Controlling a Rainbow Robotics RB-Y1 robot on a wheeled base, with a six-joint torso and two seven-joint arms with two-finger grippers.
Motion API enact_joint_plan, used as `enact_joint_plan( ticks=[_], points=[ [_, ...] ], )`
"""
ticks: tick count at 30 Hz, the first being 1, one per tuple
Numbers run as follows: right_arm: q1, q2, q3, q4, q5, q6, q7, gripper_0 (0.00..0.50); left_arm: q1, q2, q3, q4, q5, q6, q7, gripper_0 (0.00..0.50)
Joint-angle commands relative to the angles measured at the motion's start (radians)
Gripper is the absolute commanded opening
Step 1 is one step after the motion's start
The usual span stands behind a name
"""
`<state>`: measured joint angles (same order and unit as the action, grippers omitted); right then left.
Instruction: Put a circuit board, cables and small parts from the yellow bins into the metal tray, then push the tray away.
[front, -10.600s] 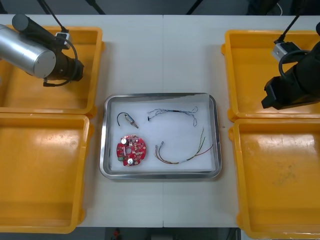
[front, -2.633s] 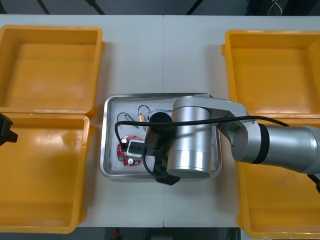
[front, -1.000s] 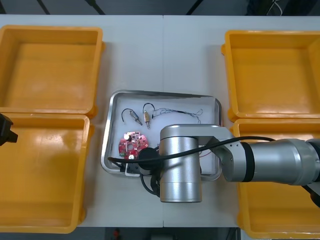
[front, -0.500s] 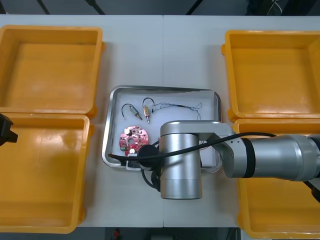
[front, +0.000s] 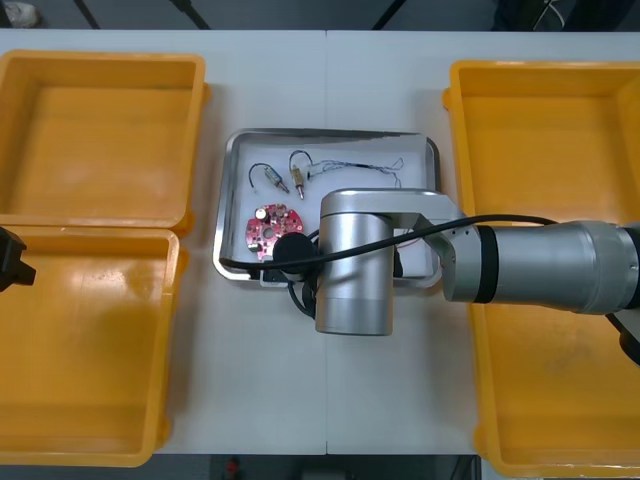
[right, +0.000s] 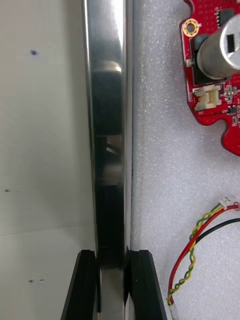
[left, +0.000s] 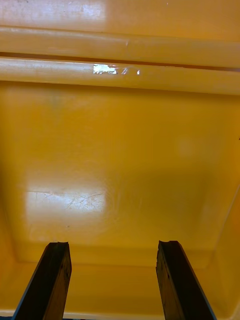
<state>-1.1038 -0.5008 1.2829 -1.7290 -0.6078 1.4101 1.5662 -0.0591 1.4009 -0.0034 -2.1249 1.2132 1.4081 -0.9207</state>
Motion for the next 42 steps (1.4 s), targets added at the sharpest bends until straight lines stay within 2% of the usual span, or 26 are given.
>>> enact_joint_plan(
  ticks=[1, 6, 24, 29, 36, 42],
  points=[
    [-0.065, -0.013, 0.012, 0.058, 0.007, -0.028, 0.117, 0.0, 0.018, 0.043, 0.034, -0.018, -0.011, -0.009, 0.045, 0.5],
    [-0.093, -0.007, 0.01, 0.123, 0.007, -0.059, 0.158, 0.0, 0.018, 0.043, 0.034, -0.018, -0.011, -0.009, 0.045, 0.5],
    [-0.183, 0.015, -0.005, 0.296, 0.005, -0.168, 0.173, 0.0, 0.018, 0.043, 0.034, -0.018, -0.011, -0.009, 0.045, 0.5],
    [-0.205, 0.021, -0.005, 0.355, 0.007, -0.263, 0.186, 0.0, 0.018, 0.043, 0.034, -0.018, -0.011, -0.009, 0.045, 0.5],
    [-0.218, 0.027, -0.005, 0.462, 0.007, -0.45, 0.201, 0.0, 0.018, 0.043, 0.034, -0.018, -0.011, -0.009, 0.045, 0.5],
    [-0.229, 0.034, -0.005, 0.517, 0.007, -0.539, 0.213, 0.0, 0.018, 0.043, 0.034, -0.018, -0.011, -0.009, 0.045, 0.5]
  ],
)
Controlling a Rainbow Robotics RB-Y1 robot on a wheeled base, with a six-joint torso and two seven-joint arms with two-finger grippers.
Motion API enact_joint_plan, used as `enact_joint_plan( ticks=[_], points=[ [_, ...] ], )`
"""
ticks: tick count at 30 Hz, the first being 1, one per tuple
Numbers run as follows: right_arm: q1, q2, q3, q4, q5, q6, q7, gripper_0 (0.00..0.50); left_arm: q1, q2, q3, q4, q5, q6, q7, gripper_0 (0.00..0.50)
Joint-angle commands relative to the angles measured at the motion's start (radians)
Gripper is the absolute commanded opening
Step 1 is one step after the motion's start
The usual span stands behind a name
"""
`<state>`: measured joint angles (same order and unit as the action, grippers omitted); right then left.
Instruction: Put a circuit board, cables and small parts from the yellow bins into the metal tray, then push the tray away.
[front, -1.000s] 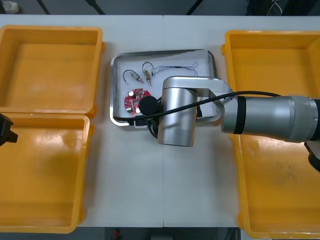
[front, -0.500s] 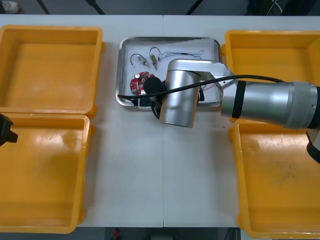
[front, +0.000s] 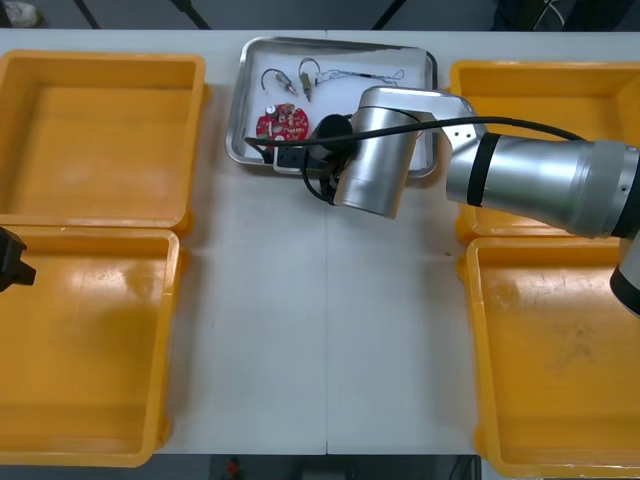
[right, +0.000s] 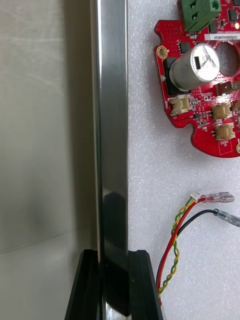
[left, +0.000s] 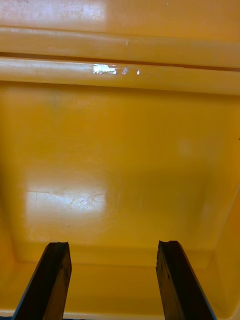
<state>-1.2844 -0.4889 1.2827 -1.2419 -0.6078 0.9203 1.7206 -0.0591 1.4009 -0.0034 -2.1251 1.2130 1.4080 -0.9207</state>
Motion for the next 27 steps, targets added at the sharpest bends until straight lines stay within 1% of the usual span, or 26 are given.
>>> enact_joint_plan(
  ticks=[1, 5, 12, 17, 23, 24, 25, 27],
  points=[
    [-0.049, 0.024, -0.005, 0.039, 0.008, -0.07, 0.06, 0.0, 0.018, 0.043, 0.034, -0.018, -0.01, -0.009, 0.045, 0.5],
    [-0.049, 0.024, -0.005, 0.055, 0.04, -0.127, 0.068, 0.0, 0.018, 0.043, 0.034, -0.018, -0.01, -0.009, 0.045, 0.5],
    [-0.049, 0.024, -0.005, 0.061, 0.094, -0.175, 0.07, 0.0, 0.018, 0.043, 0.034, -0.018, -0.01, -0.009, 0.045, 0.5],
    [-0.049, 0.024, -0.005, 0.075, 0.105, -0.196, 0.07, 0.0, 0.018, 0.043, 0.034, -0.018, -0.01, -0.009, 0.045, 0.5],
    [-0.049, 0.024, -0.005, 0.084, 0.109, -0.195, 0.077, 0.0, 0.018, 0.043, 0.034, -0.018, -0.01, -0.009, 0.045, 0.5],
    [-0.049, 0.024, -0.003, 0.087, 0.109, -0.193, 0.082, 0.031, 0.018, 0.043, 0.034, -0.018, -0.01, -0.009, 0.045, 0.5],
    [-0.047, 0.024, -0.003, 0.087, 0.109, -0.192, 0.085, 0.075, 0.018, 0.043, 0.034, -0.018, -0.01, -0.009, 0.045, 0.5],
    [-0.047, 0.023, -0.003, 0.09, 0.109, -0.187, 0.089, 0.319, 0.018, 0.043, 0.034, -0.018, -0.01, -0.009, 0.045, 0.5]
  ],
)
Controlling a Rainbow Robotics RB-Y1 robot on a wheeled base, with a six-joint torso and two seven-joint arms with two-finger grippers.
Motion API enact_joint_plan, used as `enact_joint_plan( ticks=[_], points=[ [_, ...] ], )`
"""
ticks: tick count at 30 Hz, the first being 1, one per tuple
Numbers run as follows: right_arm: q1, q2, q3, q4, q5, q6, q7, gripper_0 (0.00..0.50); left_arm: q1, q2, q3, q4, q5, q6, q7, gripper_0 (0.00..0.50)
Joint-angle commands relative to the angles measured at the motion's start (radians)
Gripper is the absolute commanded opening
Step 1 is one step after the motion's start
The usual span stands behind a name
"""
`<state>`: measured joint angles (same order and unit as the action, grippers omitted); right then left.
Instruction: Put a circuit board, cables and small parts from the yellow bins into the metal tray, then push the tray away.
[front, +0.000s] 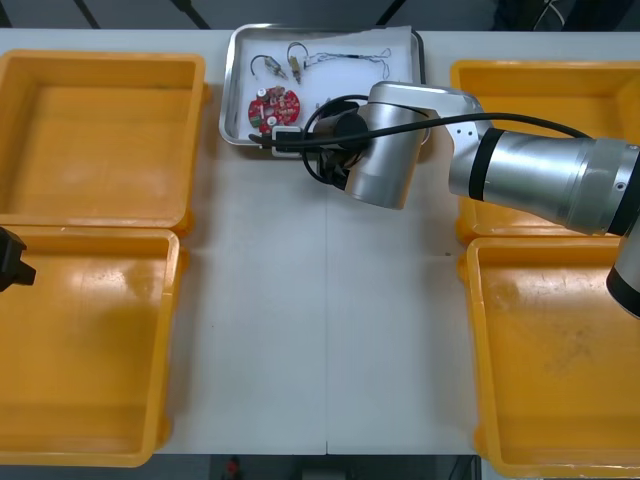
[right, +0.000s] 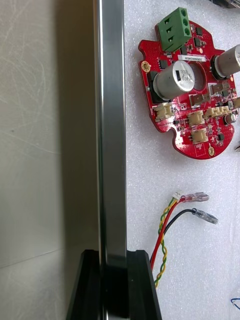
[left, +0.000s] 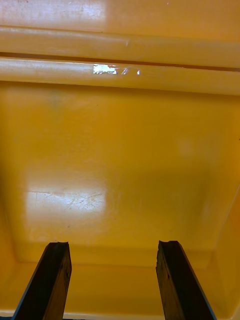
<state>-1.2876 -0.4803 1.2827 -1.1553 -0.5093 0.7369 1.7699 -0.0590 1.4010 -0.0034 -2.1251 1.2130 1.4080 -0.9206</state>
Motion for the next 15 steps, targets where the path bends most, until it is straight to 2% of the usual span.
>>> enact_joint_plan(
  ticks=[1, 2, 3, 7, 11, 15],
  points=[
    [-0.044, 0.014, -0.003, 0.005, 0.011, -0.002, 0.042, 0.38, 0.018, 0.043, 0.034, -0.018, -0.01, -0.009, 0.045, 0.5],
    [-0.044, 0.014, -0.003, 0.005, 0.011, 0.001, 0.043, 0.47, 0.018, 0.043, 0.034, -0.018, -0.01, -0.009, 0.045, 0.5],
    [-0.045, 0.014, -0.003, 0.005, 0.011, 0.004, 0.046, 0.5, 0.018, 0.043, 0.034, -0.018, -0.01, -0.009, 0.045, 0.5],
    [-0.045, 0.008, -0.005, -0.015, 0.041, 0.067, 0.06, 0.5, 0.018, 0.043, 0.034, -0.018, -0.01, -0.009, 0.045, 0.5],
    [-0.045, 0.0, -0.01, -0.05, 0.04, 0.085, 0.043, 0.5, 0.018, 0.043, 0.034, -0.018, -0.01, -0.009, 0.045, 0.5],
    [-0.045, -0.017, -0.049, -0.119, 0.031, 0.154, 0.029, 0.5, 0.018, 0.043, 0.034, -0.018, -0.01, -0.009, 0.045, 0.5]
  ],
)
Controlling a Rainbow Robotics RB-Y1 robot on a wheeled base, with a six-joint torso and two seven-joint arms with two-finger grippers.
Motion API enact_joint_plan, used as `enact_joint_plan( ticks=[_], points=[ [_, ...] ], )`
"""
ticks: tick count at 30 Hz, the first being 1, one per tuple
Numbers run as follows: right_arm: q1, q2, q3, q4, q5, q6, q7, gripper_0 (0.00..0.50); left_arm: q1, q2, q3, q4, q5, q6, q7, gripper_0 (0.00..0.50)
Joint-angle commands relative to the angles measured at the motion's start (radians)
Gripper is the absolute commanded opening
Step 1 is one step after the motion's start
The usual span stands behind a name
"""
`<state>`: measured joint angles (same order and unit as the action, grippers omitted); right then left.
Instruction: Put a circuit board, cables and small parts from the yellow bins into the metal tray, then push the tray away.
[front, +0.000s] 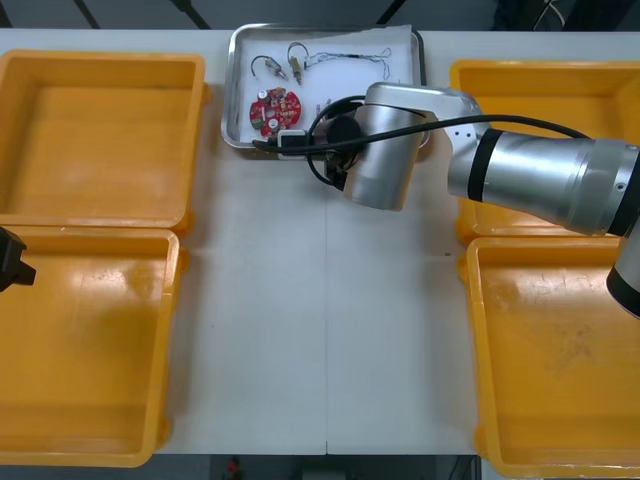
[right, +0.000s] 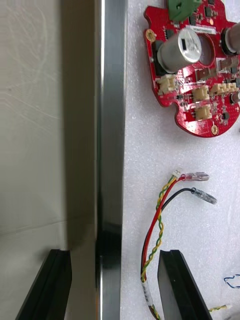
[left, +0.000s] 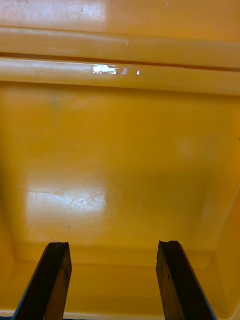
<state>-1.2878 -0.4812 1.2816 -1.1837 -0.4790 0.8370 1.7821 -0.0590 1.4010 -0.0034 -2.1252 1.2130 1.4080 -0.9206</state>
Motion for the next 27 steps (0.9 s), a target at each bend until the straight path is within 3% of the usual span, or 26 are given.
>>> enact_joint_plan(
  ticks=[1, 9, 13, 20, 27],
  points=[
    [-0.045, -0.022, -0.068, -0.114, -0.013, 0.076, 0.013, 0.5, 0.018, 0.043, 0.034, -0.018, -0.01, -0.009, 0.045, 0.5],
    [-0.045, -0.102, -0.159, -0.292, -0.122, 0.211, -0.018, 0.5, 0.018, 0.043, 0.034, -0.018, -0.01, -0.009, 0.045, 0.5],
    [-0.044, -0.163, -0.177, -0.396, -0.161, 0.248, -0.113, 0.5, 0.018, 0.043, 0.034, -0.018, -0.01, -0.009, 0.045, 0.5],
    [-0.008, -0.247, -0.239, -0.565, -0.161, 0.376, -0.294, 0.5, 0.018, 0.043, 0.034, -0.018, -0.01, -0.009, 0.045, 0.5],
    [0.074, -0.313, -0.357, -0.694, -0.161, 0.499, -0.382, 0.5, 0.018, 0.043, 0.034, -0.018, -0.01, -0.009, 0.045, 0.5]
  ],
)
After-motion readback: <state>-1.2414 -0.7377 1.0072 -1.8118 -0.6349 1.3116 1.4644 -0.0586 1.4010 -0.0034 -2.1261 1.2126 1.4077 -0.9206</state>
